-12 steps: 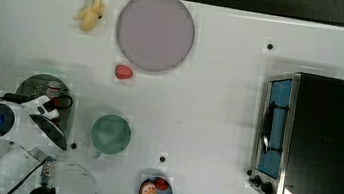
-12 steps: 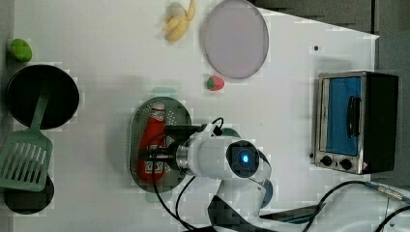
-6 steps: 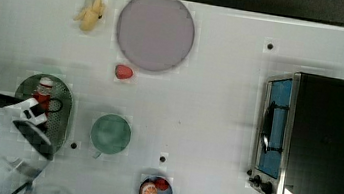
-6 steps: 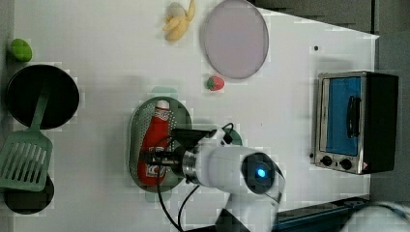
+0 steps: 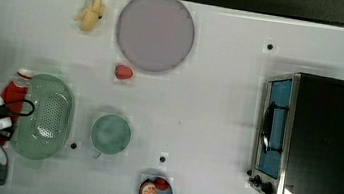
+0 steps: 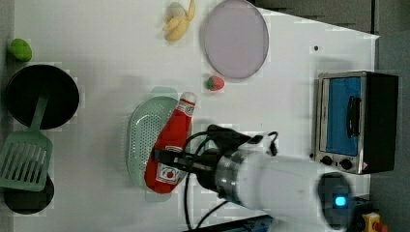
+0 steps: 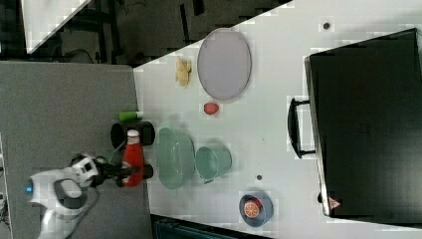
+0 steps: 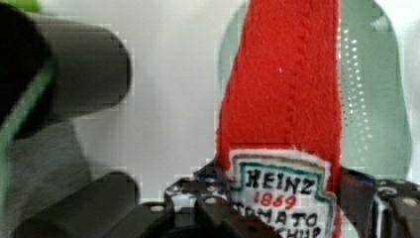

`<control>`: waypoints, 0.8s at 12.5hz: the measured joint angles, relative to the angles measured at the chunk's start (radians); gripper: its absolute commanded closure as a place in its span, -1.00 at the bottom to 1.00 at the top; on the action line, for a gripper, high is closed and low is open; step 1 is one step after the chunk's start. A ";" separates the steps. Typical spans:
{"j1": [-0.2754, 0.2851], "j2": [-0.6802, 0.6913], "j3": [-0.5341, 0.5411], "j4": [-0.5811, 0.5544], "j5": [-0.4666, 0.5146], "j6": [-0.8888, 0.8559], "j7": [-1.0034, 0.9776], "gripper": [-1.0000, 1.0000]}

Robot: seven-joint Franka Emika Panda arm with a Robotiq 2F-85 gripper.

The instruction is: Pick ketchup from strainer and place it on the table

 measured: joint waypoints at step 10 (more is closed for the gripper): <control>-0.202 -0.051 -0.226 0.194 0.090 -0.298 -0.308 -0.21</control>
